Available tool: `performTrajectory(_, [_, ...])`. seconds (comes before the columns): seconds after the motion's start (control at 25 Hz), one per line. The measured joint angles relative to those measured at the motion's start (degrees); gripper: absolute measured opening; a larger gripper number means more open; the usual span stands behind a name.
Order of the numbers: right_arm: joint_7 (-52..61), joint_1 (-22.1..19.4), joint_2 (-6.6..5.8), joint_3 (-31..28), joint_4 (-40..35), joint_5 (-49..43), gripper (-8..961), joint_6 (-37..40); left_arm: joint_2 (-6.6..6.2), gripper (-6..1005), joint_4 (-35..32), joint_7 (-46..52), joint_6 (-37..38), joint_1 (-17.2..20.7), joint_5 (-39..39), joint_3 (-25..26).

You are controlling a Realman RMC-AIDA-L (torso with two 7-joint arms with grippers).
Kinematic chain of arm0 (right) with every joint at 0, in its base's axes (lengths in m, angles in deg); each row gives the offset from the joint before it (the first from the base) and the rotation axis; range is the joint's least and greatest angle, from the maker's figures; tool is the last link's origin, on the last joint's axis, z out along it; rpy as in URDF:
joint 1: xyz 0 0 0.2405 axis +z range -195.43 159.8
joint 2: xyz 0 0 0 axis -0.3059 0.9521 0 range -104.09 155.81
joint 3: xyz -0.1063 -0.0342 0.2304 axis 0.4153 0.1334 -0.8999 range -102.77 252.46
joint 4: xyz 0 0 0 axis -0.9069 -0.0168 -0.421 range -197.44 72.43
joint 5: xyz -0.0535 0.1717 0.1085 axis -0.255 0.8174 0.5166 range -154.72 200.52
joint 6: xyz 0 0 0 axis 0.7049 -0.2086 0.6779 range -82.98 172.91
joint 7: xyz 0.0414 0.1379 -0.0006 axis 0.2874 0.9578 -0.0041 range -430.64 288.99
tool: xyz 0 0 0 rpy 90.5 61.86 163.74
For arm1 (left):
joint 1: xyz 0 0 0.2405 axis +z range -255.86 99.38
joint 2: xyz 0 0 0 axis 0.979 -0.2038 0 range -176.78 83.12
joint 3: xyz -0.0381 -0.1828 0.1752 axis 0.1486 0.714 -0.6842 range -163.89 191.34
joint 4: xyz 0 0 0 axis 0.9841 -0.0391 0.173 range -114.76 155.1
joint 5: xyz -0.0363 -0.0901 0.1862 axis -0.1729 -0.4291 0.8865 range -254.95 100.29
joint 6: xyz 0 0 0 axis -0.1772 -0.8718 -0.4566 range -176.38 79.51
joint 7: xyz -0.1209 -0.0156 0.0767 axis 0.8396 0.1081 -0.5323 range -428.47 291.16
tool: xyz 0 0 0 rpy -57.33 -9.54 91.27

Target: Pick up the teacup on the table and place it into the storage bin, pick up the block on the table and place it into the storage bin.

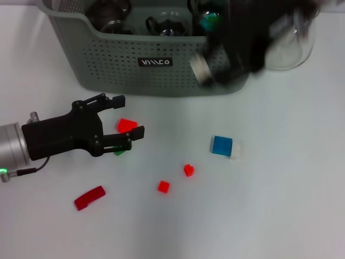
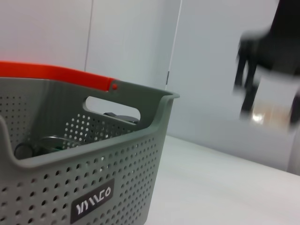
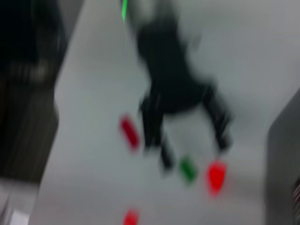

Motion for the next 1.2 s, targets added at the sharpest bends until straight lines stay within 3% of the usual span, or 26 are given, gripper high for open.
performTrajectory(0.08, [4.4, 0.4, -0.11, -4.0, -3.3, 2.9, 443, -0.9, -0.02, 887, -0.4, -0.3, 0.0, 0.2, 0.0, 0.0])
performTrajectory(0.2, [13.7, 0.6, -1.07, -7.2, -5.3, 2.8, 443, -10.0, -0.02, 888, -0.4, -0.9, 0.0, 0.2, 0.1, 0.0])
performTrajectory(0.28, [19.5, 0.9, -2.53, -7.2, -3.9, 0.3, 444, -18.6, -0.03, 888, -0.4, -1.2, 0.0, 0.2, 0.1, 0.0])
performTrajectory(0.4, [22.3, 2.1, -3.44, -5.3, 2.1, -6.0, 444, -27.3, -0.10, 887, -0.4, -1.2, 0.1, -0.1, 0.1, 0.0])
performTrajectory(0.6, [22.5, 4.6, -2.36, -3.1, 14.4, -17.7, 443, -40.7, -0.18, 888, -0.5, -1.3, 0.1, -0.2, 0.1, 0.0])
performTrajectory(0.8, [22.5, 6.1, -1.14, 0.2, 23.9, -22.1, 452, -50.4, -0.20, 888, -0.5, -1.3, 0.1, -0.2, 0.1, 0.0])
performTrajectory(1.2, [22.8, 7.0, -0.49, 4.5, 30.4, -24.0, 531, -56.8, -0.20, 887, -0.4, -1.3, 0.1, -0.2, 0.1, 0.0])
